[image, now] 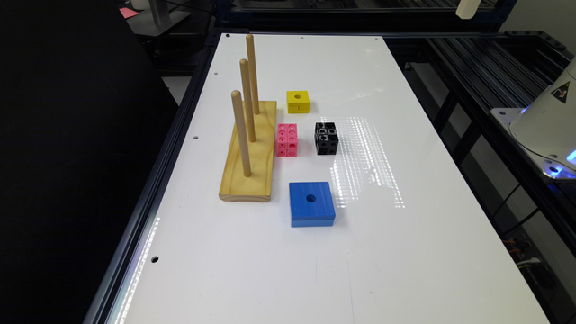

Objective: Pick up blue block.

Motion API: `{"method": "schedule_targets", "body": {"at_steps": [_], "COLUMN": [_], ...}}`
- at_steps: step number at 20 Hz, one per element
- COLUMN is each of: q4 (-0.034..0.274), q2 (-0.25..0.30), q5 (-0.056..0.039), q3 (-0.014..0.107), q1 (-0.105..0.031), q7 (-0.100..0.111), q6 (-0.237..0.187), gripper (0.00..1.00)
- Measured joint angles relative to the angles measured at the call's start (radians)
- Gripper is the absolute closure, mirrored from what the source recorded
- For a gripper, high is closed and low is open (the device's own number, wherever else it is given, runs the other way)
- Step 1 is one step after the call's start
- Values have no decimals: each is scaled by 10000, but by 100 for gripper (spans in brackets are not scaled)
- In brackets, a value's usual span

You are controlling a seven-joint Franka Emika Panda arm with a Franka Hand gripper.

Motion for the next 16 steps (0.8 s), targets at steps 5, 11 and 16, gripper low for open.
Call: {"method": "schedule_targets", "body": {"at_steps": [5, 11, 16], "q4": [3, 15, 46], "q2": [2, 125, 409], "q5": [54, 227, 380], "q3": [105, 316, 481], "q1": [12, 63, 97], "q7": [0, 42, 68], "q6": [63, 402, 780], "gripper": [0, 0, 0]}}
